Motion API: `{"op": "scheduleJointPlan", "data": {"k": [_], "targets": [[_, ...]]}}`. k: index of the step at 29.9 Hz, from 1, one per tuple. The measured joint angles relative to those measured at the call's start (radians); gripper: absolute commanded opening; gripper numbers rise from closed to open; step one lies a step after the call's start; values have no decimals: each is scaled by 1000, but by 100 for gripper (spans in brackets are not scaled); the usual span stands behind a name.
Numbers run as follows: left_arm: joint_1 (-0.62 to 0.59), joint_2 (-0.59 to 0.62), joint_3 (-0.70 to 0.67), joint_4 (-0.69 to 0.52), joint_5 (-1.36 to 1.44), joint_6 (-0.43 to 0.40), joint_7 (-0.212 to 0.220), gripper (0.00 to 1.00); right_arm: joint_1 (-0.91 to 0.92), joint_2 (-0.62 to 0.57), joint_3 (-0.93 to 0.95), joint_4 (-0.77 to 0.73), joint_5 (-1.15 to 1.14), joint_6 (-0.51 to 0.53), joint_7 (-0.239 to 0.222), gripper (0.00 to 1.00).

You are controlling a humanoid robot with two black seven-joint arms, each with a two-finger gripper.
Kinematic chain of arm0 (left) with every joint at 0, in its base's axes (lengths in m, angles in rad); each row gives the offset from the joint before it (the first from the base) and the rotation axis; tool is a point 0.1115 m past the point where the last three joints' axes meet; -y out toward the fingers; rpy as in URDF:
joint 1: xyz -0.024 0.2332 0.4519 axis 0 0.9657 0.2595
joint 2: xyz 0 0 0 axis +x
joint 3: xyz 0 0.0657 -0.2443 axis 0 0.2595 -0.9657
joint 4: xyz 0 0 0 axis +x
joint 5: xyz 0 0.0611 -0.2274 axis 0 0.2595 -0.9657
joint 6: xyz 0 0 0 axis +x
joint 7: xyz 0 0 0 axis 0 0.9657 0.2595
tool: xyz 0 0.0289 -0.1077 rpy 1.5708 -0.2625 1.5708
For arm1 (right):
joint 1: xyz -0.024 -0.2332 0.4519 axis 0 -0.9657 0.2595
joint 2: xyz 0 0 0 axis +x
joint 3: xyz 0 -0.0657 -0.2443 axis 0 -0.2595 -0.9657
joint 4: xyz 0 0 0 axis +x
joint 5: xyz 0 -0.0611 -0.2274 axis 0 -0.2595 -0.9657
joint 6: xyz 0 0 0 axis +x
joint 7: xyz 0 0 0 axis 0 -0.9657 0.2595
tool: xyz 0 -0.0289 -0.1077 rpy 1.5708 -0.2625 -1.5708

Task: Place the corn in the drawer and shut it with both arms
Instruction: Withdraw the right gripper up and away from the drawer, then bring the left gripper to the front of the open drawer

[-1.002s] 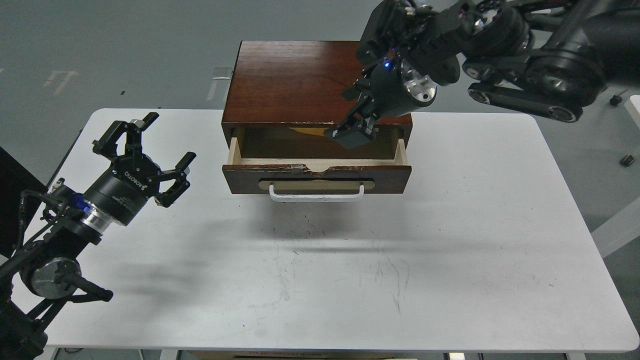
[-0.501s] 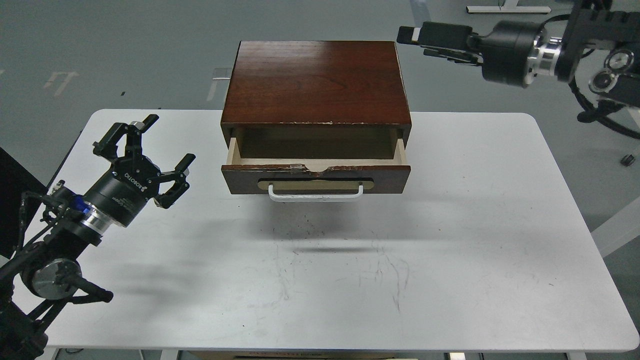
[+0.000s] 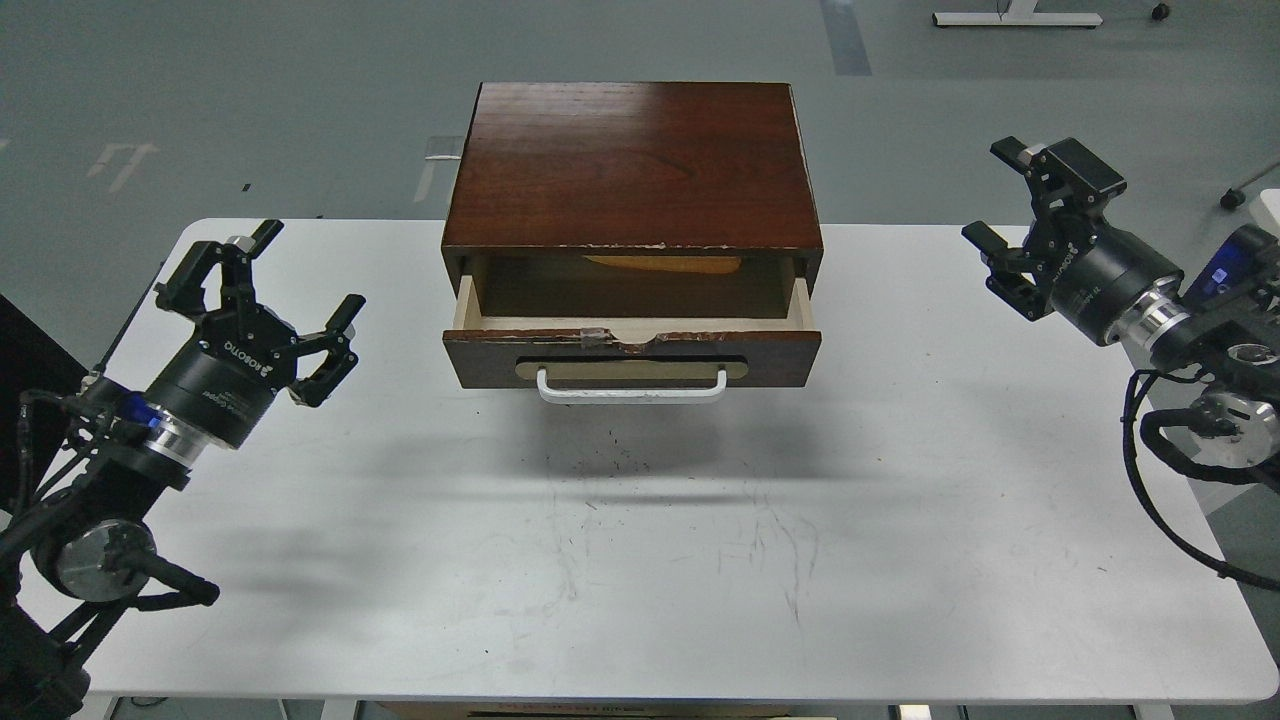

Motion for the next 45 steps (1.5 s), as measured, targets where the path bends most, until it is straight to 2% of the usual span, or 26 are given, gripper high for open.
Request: {"op": "scheduleJointPlan", "data": {"k": [6,11,15,17,19,20,21,22,24,25,26,28,29,33,39,45], "targets": [[-9,47,-10,-23,22,0,-5,100,-84,58,21,-45,51,2,0,96],[-95,144,-16,-61,54,0,-11,99,-109,64,19,-50,51,3,0,96],[-192,206,-17,-116,213,0,-18,95,-110,65,19,-56,50,2,0,96],[-227,214,-18,-152,305,0,-22,91,-111,65,18,-62,50,1,0,96],[-255,213,-18,-201,404,0,-22,84,-112,65,15,-64,50,-1,0,96],[-269,210,-18,-232,462,0,-23,84,-114,65,12,-65,49,-2,0,96],[-281,202,-17,-262,517,0,-23,79,-116,65,11,-65,49,-3,0,96],[-293,192,-14,-290,567,0,-23,65,-118,65,11,-65,48,-3,0,96],[-311,154,-6,-332,673,0,-23,49,-123,65,10,-65,48,-3,0,96],[-317,127,-2,-351,736,0,-23,46,-124,65,10,-64,48,-3,0,96],[-320,99,0,-365,804,-1,-23,35,-126,65,9,-64,48,-3,0,96],[-321,50,7,-381,933,-1,-23,18,-126,65,9,-64,48,-3,0,96],[-321,26,17,-384,998,-1,-23,0,-127,65,8,-64,48,-3,0,96],[-320,-59,108,-388,1170,0,-9,0,-127,63,7,-64,47,-3,0,96],[-306,-113,201,-389,1232,0,99,0,-130,62,5,-65,44,-4,0,96],[-292,-112,290,-383,1236,0,145,0,-130,63,5,-66,43,-5,0,96]]}}
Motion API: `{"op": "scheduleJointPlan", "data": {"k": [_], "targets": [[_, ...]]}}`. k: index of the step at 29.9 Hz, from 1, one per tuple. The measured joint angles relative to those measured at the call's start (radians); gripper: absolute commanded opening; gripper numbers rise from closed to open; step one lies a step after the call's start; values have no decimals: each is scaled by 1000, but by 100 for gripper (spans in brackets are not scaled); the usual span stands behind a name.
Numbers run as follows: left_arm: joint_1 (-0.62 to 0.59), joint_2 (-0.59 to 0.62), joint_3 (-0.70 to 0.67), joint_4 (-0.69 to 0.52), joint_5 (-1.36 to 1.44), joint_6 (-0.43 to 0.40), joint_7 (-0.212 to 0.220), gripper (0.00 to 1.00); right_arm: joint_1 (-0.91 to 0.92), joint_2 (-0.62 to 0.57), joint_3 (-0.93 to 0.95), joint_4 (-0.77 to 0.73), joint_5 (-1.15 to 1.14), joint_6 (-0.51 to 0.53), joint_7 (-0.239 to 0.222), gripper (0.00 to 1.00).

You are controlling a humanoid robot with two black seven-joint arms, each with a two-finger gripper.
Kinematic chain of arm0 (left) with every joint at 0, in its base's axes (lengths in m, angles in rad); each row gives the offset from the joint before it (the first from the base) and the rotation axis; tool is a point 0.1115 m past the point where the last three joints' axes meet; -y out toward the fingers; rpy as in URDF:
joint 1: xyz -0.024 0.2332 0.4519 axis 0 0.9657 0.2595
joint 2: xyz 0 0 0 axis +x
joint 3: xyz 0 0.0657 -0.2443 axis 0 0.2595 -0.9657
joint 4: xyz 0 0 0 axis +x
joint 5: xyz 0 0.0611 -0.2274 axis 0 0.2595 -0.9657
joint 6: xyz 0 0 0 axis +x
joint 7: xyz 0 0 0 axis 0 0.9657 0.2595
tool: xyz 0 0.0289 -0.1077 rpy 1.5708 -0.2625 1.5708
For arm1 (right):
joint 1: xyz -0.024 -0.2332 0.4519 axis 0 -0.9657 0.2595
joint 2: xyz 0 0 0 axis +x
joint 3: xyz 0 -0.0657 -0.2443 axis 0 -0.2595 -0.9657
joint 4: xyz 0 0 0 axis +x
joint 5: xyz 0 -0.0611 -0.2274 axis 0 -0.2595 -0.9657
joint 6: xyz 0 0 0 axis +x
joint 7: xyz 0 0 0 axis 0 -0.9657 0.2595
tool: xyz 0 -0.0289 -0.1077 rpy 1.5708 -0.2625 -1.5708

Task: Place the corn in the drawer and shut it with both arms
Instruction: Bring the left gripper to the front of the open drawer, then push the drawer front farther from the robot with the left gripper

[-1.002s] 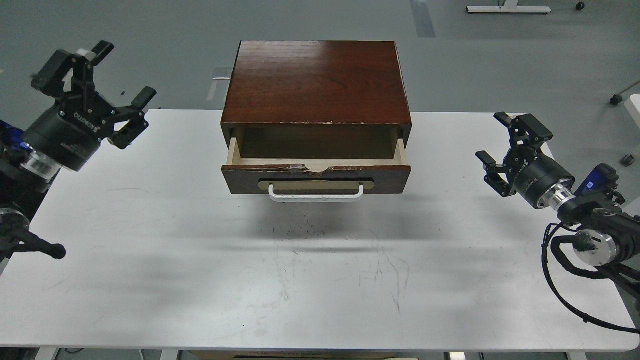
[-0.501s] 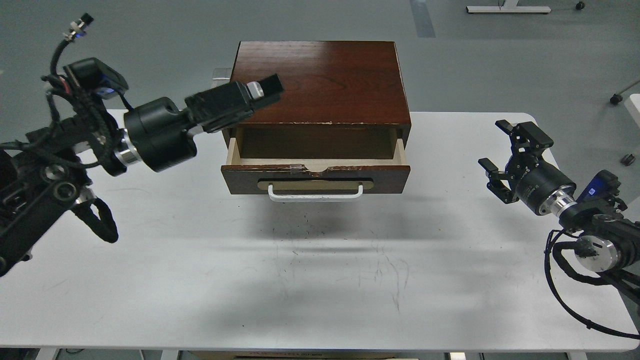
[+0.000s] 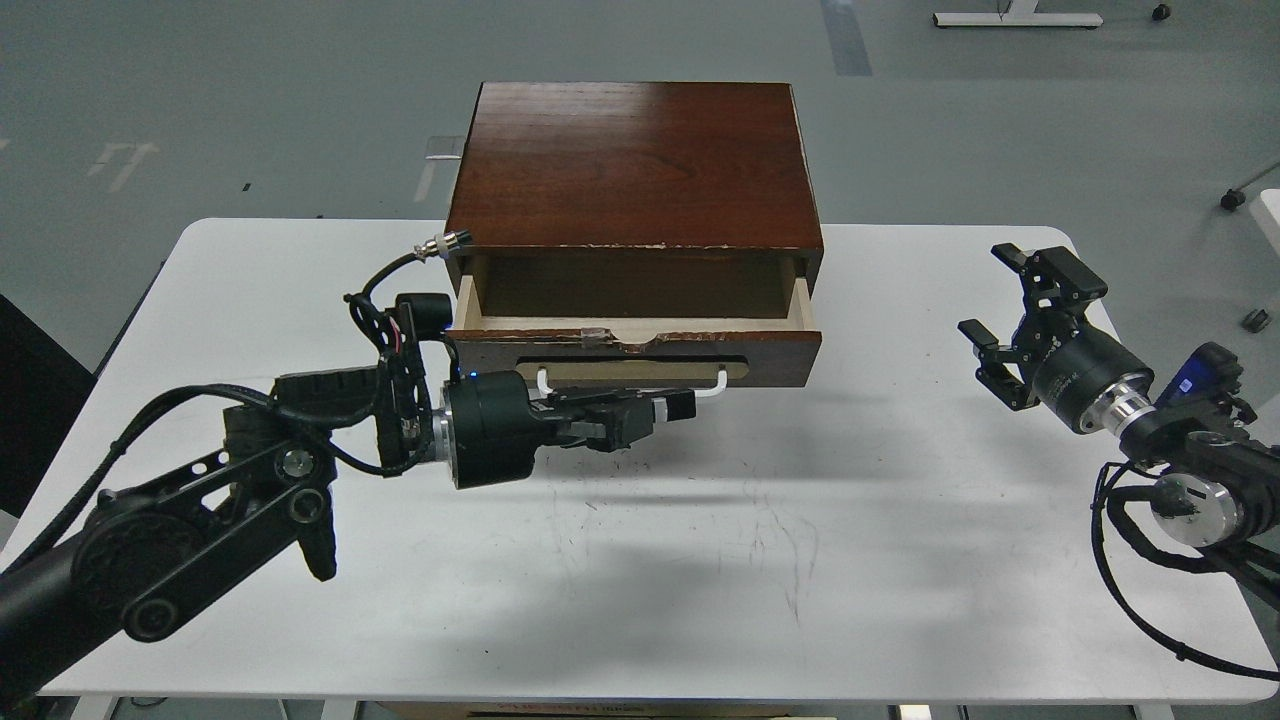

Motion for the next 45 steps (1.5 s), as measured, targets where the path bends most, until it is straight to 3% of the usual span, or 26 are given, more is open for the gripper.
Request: {"op": "scheduleJointPlan", "data": {"k": [15,45], "targets": [[44,-18,10,100,-10,8,38,0,-13,1,-1,0,-1,-2,0,96],[49,-61,-12,196,-86,47,45,0,-49,19,-2,2,-7,-4,0,96]]}}
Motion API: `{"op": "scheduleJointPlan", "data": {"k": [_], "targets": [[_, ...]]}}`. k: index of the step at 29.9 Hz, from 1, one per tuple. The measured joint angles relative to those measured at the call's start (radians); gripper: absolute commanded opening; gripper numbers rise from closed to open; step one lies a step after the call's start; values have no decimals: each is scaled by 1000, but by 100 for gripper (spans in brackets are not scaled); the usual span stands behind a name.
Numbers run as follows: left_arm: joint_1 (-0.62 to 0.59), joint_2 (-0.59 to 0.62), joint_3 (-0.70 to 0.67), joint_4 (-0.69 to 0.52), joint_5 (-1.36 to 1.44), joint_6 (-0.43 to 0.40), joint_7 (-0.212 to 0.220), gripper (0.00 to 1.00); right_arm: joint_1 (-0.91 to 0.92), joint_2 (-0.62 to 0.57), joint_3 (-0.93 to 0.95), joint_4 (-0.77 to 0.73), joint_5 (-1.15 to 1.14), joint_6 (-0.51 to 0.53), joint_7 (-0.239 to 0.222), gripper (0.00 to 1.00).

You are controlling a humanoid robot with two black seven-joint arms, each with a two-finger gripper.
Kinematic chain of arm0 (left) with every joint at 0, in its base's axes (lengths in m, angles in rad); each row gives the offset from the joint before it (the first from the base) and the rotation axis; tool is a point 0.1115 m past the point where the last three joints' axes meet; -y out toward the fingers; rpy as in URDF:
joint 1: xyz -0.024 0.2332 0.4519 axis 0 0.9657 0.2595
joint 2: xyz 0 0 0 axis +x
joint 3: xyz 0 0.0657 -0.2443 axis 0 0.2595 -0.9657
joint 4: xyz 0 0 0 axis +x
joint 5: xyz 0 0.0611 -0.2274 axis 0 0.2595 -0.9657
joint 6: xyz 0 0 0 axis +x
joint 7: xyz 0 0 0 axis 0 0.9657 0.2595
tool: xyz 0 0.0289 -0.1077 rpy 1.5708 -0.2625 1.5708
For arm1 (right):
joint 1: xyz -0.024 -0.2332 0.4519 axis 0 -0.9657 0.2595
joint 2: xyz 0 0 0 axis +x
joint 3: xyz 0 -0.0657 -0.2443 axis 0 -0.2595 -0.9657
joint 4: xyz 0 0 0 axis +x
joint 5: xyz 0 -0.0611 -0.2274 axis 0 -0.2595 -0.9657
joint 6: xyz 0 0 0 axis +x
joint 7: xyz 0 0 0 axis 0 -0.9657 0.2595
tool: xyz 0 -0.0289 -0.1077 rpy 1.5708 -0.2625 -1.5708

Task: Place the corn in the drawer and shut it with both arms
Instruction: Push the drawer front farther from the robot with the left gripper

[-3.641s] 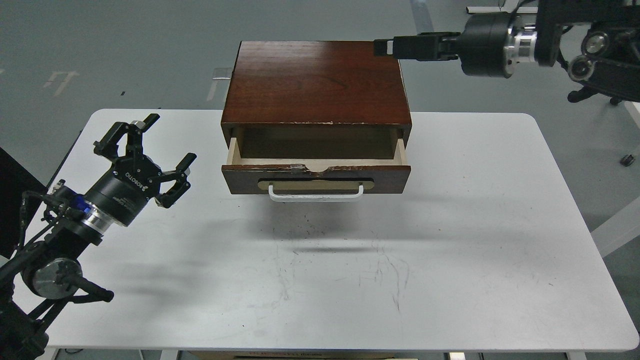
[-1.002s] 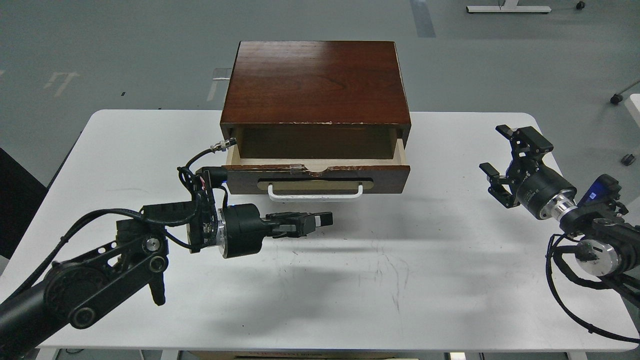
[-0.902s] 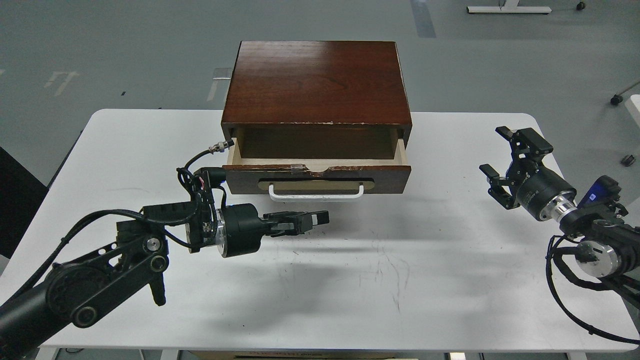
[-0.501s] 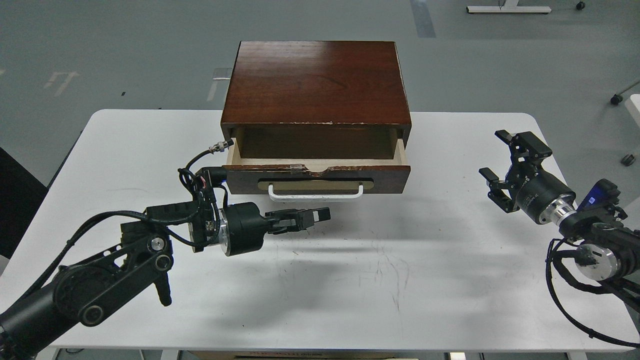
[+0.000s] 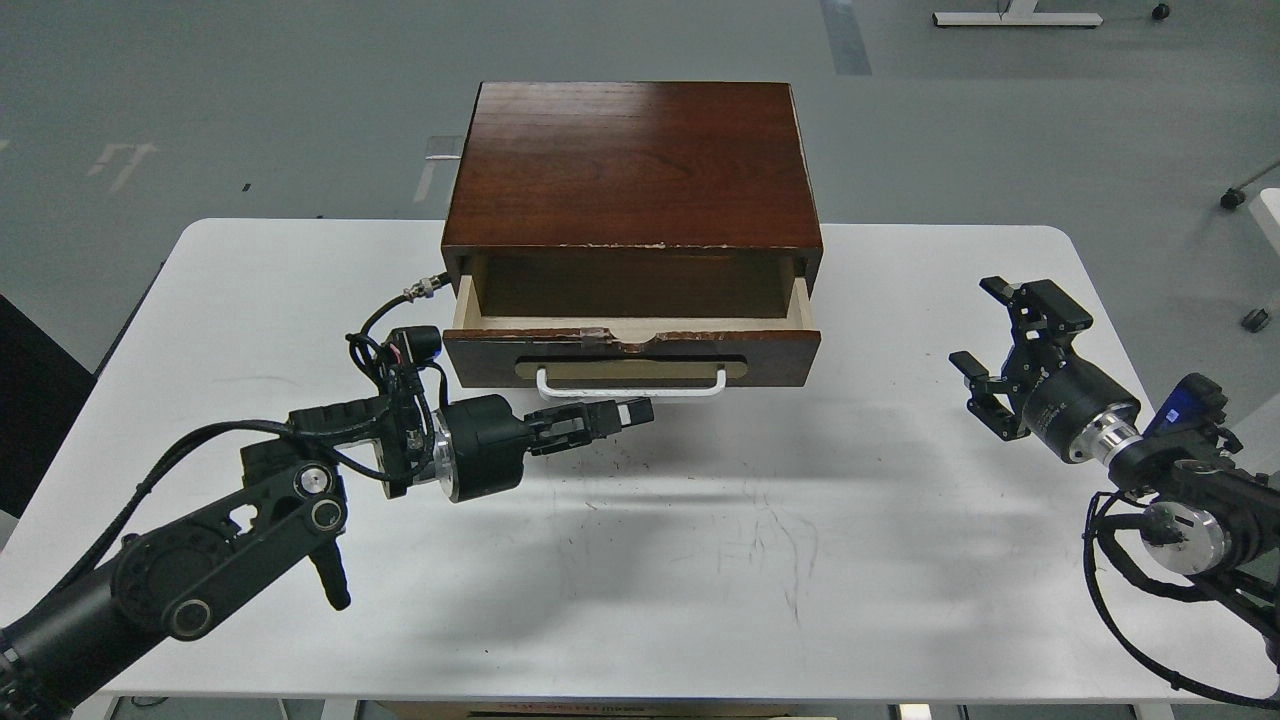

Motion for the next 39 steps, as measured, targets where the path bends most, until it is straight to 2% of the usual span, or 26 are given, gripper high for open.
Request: {"op": "scheduleJointPlan", "data": {"k": [31,39], "targets": [[-71,-59,-16,159,-97,24,7,0,-40,7,2,0,-2,-1,0,96],[-96,-59,-14,199,-138,56,18,0,-43,9,9,0,-2,-2,0,96]]}}
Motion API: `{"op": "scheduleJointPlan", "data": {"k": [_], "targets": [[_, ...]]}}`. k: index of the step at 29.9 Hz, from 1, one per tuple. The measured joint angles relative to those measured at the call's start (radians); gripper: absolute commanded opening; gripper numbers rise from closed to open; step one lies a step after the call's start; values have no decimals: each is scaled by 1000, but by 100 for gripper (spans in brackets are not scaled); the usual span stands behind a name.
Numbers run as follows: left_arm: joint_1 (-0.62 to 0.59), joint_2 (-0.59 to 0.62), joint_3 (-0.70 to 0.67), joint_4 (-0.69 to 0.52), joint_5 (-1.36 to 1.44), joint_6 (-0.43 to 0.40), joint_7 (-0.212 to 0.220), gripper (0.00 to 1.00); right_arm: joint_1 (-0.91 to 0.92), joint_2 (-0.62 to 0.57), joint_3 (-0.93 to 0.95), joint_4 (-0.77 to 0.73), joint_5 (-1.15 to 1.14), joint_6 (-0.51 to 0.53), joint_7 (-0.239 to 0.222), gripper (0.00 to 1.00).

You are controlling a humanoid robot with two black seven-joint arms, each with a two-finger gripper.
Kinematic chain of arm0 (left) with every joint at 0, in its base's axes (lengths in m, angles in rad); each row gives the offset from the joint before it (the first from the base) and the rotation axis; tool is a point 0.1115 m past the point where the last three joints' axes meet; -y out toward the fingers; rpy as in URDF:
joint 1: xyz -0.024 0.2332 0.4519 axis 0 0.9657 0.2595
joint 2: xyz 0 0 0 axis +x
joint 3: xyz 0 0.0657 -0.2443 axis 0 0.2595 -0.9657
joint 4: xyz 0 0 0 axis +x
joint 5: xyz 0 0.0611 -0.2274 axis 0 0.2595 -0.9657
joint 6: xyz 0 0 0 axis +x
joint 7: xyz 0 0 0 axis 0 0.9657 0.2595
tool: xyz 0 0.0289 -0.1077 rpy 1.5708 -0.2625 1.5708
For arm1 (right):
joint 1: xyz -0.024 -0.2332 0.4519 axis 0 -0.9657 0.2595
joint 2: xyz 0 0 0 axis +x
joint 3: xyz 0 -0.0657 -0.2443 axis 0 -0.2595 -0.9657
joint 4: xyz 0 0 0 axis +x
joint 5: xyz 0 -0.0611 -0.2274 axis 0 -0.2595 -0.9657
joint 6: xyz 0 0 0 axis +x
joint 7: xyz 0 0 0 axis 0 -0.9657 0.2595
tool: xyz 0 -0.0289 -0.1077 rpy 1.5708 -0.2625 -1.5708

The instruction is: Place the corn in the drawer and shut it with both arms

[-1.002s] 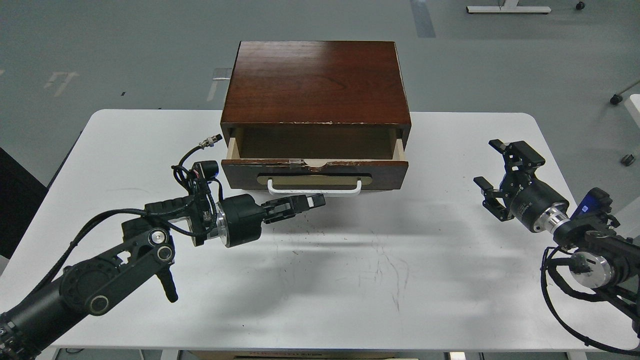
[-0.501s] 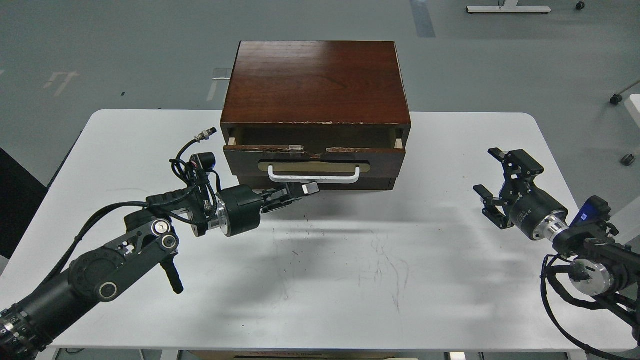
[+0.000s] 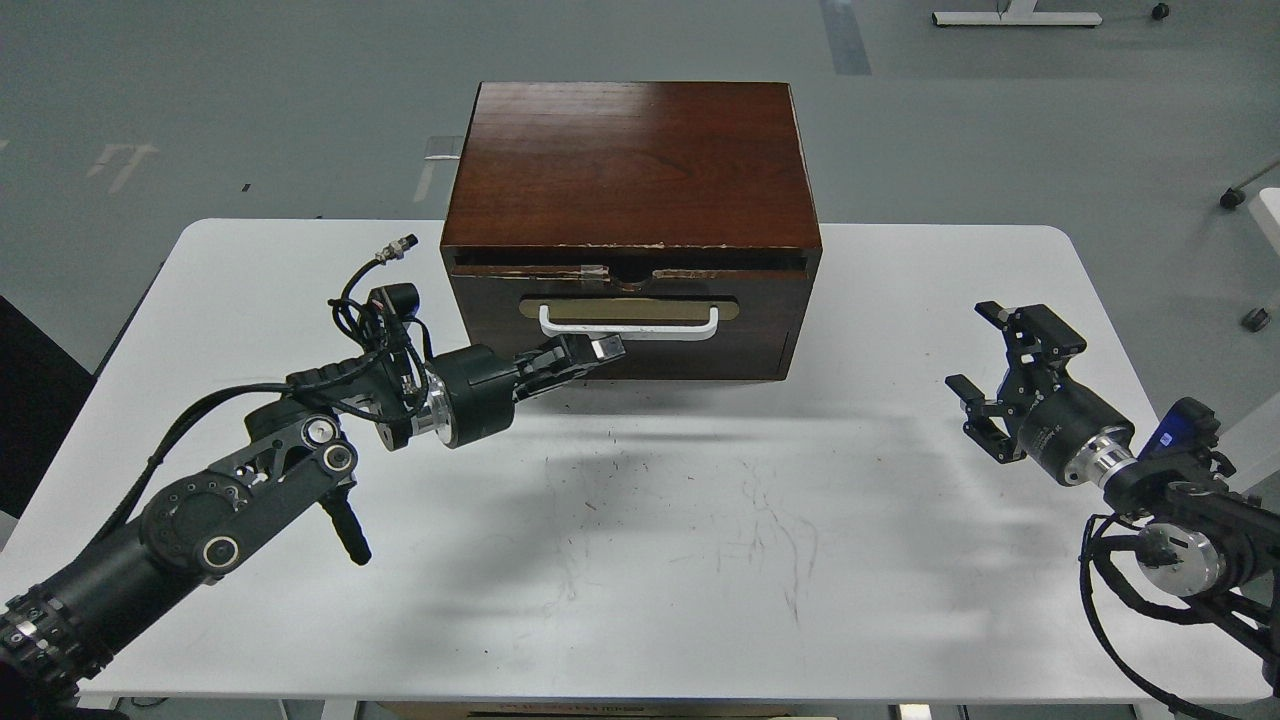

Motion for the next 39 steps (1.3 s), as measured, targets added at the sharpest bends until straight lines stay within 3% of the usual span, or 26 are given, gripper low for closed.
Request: {"op": "scheduleJointPlan", "data": {"k": [16,28,32,33,34,35,36,39], "targets": [[-17,-1,1,60,-18,6,6,0,-10,0,4,1,0,0,0,96],[-8,10,20,2,-40,-14,3,0,-12,-1,7,2,0,0,0,96],[2,39,20,-29,-52,-65,-2,0,-12,-5,8,2,0,1,0,96],[10,51,20,-44,-59,-81,-7,8,-12,-6,9,3,0,1,0,96],[17,61,18,-58,-70,-91,-12,24,-12,-7,10,3,0,1,0,96],[24,71,15,-72,-89,-96,-19,70,-11,-8,14,3,0,1,0,96],[33,82,10,-88,-117,-100,-28,100,-9,-8,18,3,0,1,0,96],[48,121,2,-142,-256,-103,-59,100,-1,-9,33,3,1,1,0,96]]}}
